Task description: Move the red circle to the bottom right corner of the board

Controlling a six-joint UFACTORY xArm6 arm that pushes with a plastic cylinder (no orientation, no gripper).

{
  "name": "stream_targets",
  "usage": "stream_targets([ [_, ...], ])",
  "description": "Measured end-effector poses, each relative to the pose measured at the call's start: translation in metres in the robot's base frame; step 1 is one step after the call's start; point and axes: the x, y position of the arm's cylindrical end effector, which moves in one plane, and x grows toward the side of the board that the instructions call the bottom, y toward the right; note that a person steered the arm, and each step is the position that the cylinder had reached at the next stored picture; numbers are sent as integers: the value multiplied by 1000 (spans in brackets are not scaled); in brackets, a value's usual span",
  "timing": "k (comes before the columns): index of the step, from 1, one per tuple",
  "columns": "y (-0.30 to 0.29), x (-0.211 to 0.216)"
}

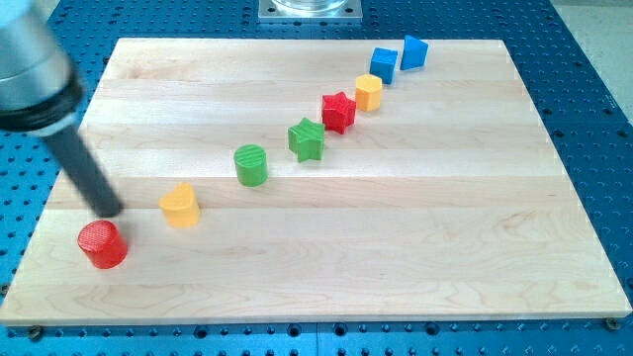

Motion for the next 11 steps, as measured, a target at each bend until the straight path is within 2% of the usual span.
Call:
stream_targets([
  [1, 96, -2],
  [2, 3, -5],
  [3, -72, 32],
  [4, -38, 56],
  [5, 21, 69],
  [6, 23, 85],
  [7, -2, 110],
  [8, 73, 97],
  [9, 183, 90],
  [10, 239, 93],
  [11, 223, 113],
])
